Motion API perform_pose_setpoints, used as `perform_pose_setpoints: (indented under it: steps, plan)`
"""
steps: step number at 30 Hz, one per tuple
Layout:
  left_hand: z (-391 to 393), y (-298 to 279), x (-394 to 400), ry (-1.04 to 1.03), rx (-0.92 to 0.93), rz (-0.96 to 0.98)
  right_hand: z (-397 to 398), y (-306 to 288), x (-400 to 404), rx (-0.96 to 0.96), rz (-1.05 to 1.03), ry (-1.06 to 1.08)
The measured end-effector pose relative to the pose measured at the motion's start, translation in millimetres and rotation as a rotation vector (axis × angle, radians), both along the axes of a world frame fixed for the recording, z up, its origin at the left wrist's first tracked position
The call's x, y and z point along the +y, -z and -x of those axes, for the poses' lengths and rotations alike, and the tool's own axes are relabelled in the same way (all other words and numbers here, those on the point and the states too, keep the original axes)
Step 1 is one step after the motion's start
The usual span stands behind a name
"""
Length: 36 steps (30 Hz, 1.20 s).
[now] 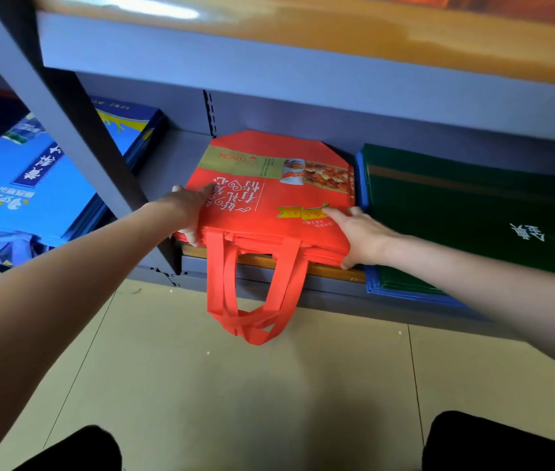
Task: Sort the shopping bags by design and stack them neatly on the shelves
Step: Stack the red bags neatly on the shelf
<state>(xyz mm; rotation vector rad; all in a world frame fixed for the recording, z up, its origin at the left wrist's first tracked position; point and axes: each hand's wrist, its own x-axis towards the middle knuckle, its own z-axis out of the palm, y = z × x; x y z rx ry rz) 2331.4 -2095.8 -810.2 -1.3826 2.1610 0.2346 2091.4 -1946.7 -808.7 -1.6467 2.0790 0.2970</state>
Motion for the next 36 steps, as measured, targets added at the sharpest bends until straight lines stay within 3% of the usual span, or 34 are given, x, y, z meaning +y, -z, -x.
perform_pose_setpoints:
  steps: [5, 8, 12, 17, 25, 30, 33, 36]
  plan:
    - [3.7, -2.1, 9.3, 0.046, -0.042, 0.028, 0.4, -7.5, -1.7, 0.04, -0.107, -0.066]
    - [3.5, -6.6, 11.3, 0.251, 0.014, 0.043, 2.6, -26.3, -7.4, 0.127, -0.065, -0.169]
    - [-0.6, -12.9, 14.0, 0.437, 0.026, -0.009, -2.7, -30.1, -19.1, -0.069, 0.125, -0.229]
    - [-6.9, -17.9, -1.1, 0.373, 0.095, -0.106, -13.3, -21.9, -41.9, -0.121, 0.054, -0.294]
    - [9.0, -30.1, -5.9, 0.329, 0.034, -0.175, -26.3, -8.2, -46.2, -0.113, -0.042, -0.273]
    - [3.1, -35.4, -13.0, 0.256, 0.172, -0.275, -18.4, -10.8, -51.3, -0.314, -0.037, -0.155]
    - [6.1, -42.2, -9.9, 0.253, 0.197, -0.261, -13.8, -8.2, -56.5, -0.387, -0.036, -0.1]
    - [10.8, -48.8, -7.5, 0.213, 0.331, -0.203, -5.6, -16.5, -57.3, -0.599, -0.021, 0.011]
